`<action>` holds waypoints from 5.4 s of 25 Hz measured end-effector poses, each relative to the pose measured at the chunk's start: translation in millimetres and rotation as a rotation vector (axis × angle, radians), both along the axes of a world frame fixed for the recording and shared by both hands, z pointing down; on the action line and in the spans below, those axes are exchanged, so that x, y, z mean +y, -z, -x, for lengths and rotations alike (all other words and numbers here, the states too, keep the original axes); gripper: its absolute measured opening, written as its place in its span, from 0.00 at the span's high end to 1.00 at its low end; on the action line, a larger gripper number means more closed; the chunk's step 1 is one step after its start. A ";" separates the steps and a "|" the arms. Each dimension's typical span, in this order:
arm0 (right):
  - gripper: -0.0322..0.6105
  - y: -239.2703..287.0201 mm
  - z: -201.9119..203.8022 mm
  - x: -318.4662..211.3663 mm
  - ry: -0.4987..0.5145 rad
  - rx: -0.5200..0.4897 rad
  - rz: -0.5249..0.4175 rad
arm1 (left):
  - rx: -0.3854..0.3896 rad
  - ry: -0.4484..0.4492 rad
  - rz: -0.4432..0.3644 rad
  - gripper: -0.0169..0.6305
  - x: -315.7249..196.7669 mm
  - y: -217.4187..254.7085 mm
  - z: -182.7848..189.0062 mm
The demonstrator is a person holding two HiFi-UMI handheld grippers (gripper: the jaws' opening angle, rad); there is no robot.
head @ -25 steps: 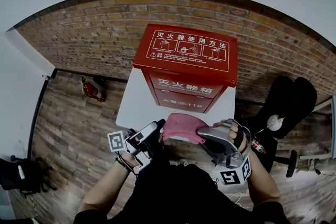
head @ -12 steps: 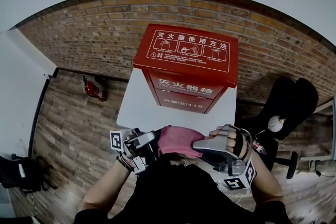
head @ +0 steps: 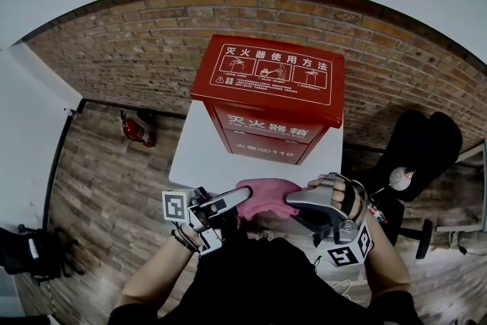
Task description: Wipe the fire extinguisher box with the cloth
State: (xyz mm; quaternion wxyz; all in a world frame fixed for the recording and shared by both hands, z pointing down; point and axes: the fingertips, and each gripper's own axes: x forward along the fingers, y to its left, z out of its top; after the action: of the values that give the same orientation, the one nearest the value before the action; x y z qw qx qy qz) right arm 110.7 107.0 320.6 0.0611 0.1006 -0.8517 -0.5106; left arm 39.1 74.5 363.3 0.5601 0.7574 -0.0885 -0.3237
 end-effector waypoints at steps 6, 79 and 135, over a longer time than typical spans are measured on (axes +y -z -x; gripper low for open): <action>0.65 -36.8 -4.0 -30.6 -0.084 0.115 0.149 | -0.074 0.081 0.047 0.87 -20.7 2.5 9.0; 0.87 77.1 -55.8 -301.4 -1.287 0.223 0.656 | -1.008 0.653 -0.684 0.95 -139.1 0.4 187.1; 0.87 5.0 39.0 -331.7 -1.027 0.667 0.493 | -1.245 0.691 -0.513 0.95 -170.8 -38.5 170.2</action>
State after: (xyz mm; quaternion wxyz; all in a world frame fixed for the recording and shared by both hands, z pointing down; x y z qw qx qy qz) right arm 71.7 -224.7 315.6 0.5787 0.3138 -0.7228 -0.2103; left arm -131.2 -96.3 401.8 0.0795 0.8362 -0.5427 -0.0039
